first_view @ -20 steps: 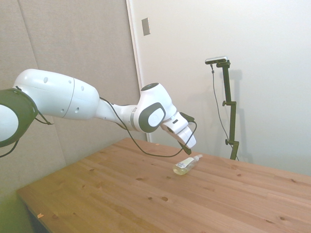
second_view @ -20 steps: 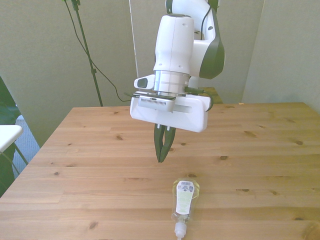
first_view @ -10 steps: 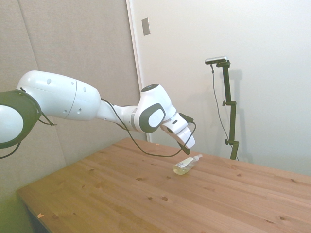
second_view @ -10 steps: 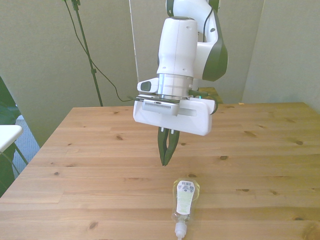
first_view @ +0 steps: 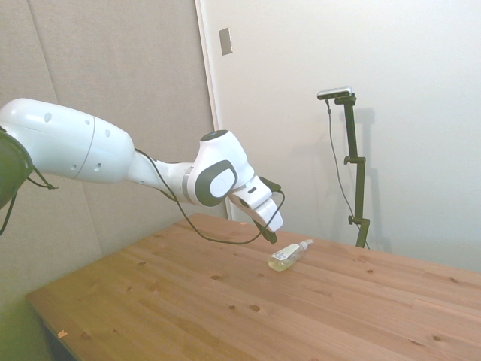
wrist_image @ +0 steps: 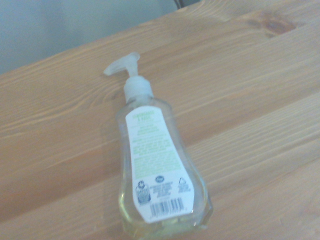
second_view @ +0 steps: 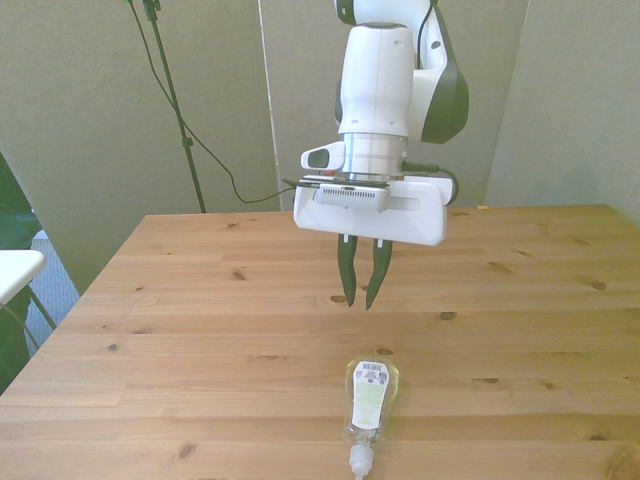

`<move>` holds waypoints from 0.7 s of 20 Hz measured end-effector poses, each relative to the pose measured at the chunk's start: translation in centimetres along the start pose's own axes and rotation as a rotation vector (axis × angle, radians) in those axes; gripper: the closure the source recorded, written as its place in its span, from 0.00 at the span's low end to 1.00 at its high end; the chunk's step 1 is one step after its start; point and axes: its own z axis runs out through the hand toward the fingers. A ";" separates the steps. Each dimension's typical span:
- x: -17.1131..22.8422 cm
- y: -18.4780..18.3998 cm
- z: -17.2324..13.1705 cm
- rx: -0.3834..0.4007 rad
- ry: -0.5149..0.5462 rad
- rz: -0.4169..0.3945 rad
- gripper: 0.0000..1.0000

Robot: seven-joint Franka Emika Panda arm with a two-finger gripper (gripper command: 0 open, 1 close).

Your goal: Knock down the sanitizer

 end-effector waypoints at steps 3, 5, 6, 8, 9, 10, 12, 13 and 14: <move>-1.7 1.0 -0.8 -0.022 -0.031 -0.035 0.00; -2.7 1.7 -1.0 -0.039 -0.050 -0.055 0.00; -3.2 1.9 -1.1 -0.044 -0.057 -0.064 0.00; -4.2 2.4 -1.3 -0.054 -0.071 -0.078 0.00; -4.6 2.6 -1.3 -0.062 -0.080 -0.085 0.00; -5.0 2.8 -1.3 -0.067 -0.088 -0.090 0.00; -5.7 3.2 -1.3 -0.083 -0.113 -0.103 0.00; -6.0 3.4 -1.4 -0.088 -0.129 -0.106 0.00; -6.2 3.5 -1.5 -0.095 -0.141 -0.110 0.00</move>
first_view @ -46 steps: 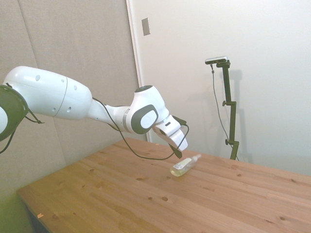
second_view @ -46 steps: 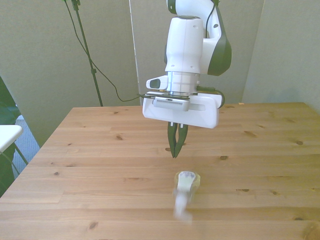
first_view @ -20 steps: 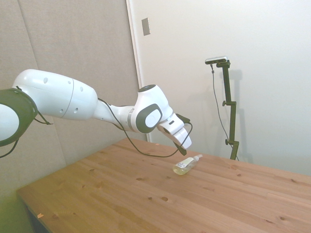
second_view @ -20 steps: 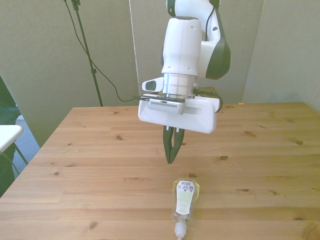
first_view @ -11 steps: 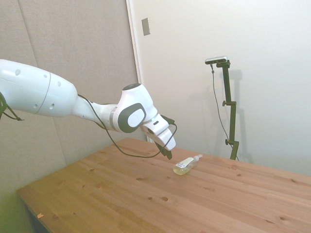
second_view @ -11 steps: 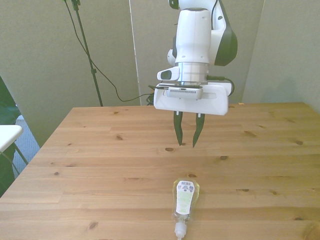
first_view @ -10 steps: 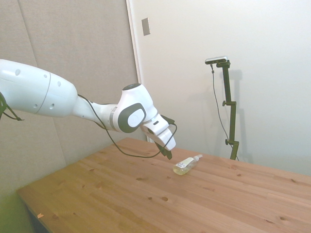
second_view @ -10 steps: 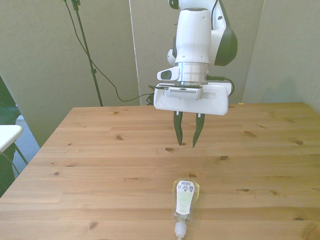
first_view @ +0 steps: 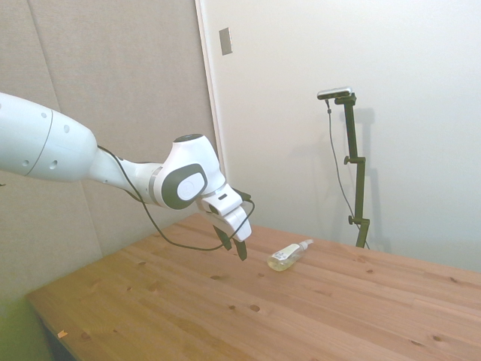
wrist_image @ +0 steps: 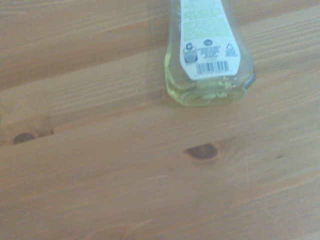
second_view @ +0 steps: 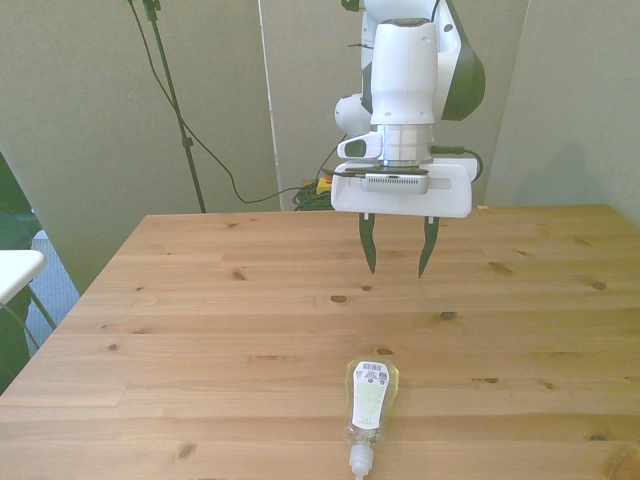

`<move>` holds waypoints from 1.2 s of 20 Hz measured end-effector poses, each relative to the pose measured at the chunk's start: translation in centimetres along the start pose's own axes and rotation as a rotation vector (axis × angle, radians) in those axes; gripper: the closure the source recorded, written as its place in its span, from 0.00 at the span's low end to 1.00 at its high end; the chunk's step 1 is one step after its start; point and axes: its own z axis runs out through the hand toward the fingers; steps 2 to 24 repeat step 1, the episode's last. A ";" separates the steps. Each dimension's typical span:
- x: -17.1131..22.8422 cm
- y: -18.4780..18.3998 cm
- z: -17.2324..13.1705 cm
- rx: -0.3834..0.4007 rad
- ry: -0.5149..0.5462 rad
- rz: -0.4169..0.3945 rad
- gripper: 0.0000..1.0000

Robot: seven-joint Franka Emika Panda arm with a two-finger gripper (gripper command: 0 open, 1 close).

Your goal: Knock down the sanitizer

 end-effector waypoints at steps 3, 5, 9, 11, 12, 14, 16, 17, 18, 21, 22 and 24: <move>-0.3 0.1 0.0 -0.008 -0.014 -0.007 0.00; -0.3 0.1 0.0 -0.008 -0.014 -0.007 0.00; -0.3 0.1 0.0 -0.008 -0.014 -0.007 0.00; -0.3 0.1 0.0 -0.008 -0.014 -0.007 0.00; -0.3 0.1 0.0 -0.008 -0.014 -0.007 0.00; -0.3 0.1 0.0 -0.008 -0.014 -0.007 0.00; -0.3 0.1 0.0 -0.008 -0.014 -0.007 0.00; -0.3 0.1 0.0 -0.008 -0.014 -0.007 0.00; -0.3 0.1 0.0 -0.008 -0.014 -0.007 0.00; -0.3 0.1 0.0 -0.008 -0.014 -0.007 0.00; -0.3 0.1 0.0 -0.008 -0.014 -0.007 0.00; -0.3 0.1 0.0 -0.008 -0.014 -0.007 0.00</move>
